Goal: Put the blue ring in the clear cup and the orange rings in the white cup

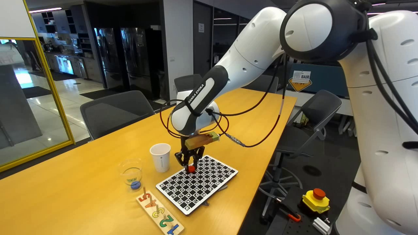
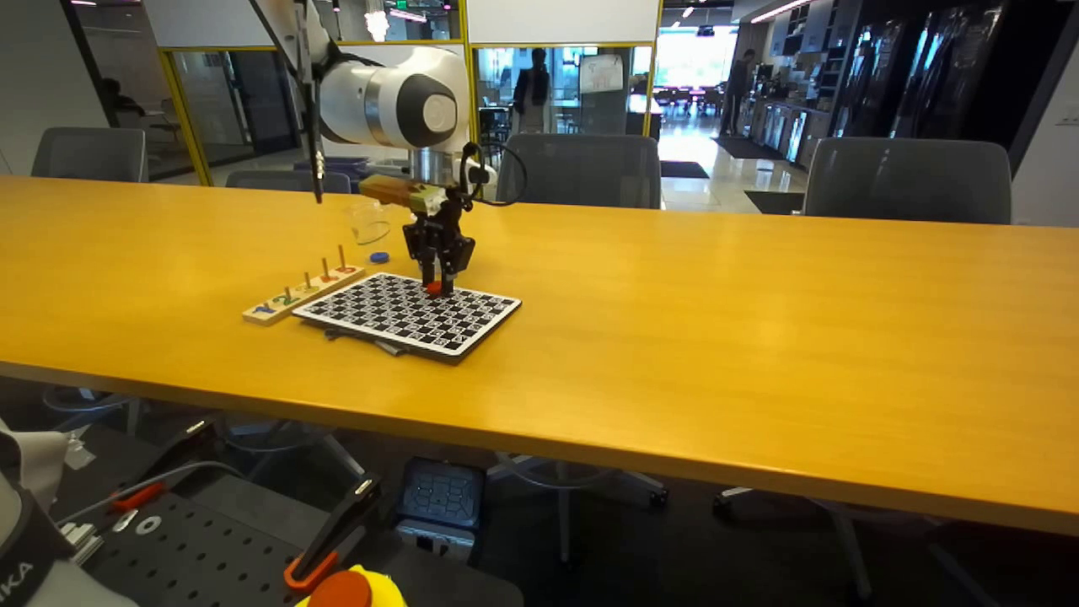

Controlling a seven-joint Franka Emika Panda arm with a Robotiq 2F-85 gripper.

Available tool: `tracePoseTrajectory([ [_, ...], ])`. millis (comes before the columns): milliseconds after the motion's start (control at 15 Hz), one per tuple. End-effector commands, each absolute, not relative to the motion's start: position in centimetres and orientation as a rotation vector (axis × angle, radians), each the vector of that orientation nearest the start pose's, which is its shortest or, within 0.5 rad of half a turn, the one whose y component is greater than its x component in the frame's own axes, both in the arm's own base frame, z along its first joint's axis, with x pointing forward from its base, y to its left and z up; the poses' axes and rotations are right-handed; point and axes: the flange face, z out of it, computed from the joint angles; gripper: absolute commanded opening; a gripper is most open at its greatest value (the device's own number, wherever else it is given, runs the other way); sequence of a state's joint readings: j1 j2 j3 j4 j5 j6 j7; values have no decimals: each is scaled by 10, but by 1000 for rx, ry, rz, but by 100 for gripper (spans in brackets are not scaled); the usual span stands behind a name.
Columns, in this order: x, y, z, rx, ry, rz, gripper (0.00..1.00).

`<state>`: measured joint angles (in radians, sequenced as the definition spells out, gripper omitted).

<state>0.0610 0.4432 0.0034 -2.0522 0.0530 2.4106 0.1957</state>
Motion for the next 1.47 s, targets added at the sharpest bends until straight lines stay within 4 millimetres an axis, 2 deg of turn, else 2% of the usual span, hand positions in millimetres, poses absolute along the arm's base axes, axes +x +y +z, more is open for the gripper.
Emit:
tracePoseTrajectory([
  [0, 590, 47, 260, -3109, 238, 15, 23],
  [333, 610, 72, 323, -3138, 137, -152, 23],
  [533, 623, 91, 341, -3145, 66, -199, 23],
  [933, 646, 126, 343, -3145, -25, -169, 23],
  [1400, 669, 131, 327, -3148, -33, -100, 23],
])
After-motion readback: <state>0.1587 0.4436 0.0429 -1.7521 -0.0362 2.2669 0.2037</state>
